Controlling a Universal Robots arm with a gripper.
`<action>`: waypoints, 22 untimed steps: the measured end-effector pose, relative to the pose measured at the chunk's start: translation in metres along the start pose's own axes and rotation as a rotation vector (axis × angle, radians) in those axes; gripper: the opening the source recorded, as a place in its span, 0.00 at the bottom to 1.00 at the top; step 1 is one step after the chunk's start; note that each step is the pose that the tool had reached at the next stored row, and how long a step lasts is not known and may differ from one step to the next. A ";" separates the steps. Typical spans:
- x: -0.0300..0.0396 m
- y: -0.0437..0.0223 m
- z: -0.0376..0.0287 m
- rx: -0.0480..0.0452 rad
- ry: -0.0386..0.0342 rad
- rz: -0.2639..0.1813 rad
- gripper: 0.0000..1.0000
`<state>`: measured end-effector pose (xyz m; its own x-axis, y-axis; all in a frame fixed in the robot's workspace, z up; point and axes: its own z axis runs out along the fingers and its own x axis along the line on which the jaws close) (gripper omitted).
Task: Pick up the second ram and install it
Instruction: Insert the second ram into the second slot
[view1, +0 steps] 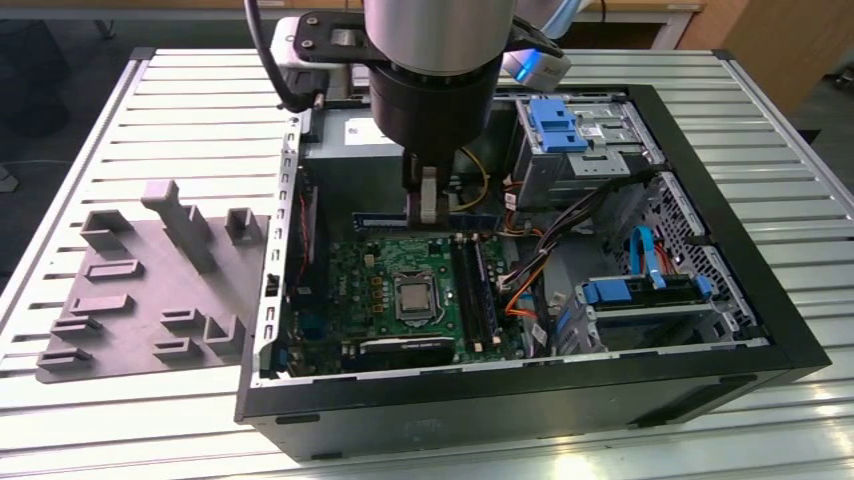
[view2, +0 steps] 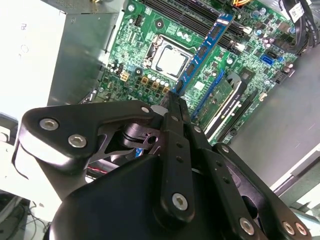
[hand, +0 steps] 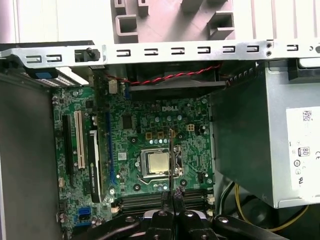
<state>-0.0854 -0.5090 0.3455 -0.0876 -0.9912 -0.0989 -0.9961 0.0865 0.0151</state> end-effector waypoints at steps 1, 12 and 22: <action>0.0000 0.0000 0.0000 0.0005 -0.0001 0.005 0.12; 0.0000 0.0000 0.0001 0.0059 -0.0010 0.059 0.12; 0.0000 0.0000 0.0001 0.0087 -0.0014 0.088 0.12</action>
<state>-0.0854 -0.5090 0.3454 -0.1744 -0.9797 -0.0990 -0.9847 0.1738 0.0150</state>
